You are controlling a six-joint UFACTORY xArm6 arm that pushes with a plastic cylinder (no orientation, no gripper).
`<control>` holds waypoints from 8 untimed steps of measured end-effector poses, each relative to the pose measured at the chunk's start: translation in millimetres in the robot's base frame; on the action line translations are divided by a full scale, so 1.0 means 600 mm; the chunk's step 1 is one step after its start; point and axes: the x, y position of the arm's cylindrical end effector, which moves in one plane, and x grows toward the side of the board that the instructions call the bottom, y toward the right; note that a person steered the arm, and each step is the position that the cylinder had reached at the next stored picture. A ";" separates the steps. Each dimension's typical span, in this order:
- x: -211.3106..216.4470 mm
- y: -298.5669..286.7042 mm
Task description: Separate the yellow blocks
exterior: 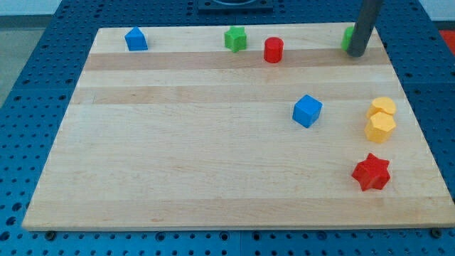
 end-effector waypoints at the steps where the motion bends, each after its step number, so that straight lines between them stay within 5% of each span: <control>1: 0.008 0.000; 4: 0.115 0.097; 8: 0.277 0.077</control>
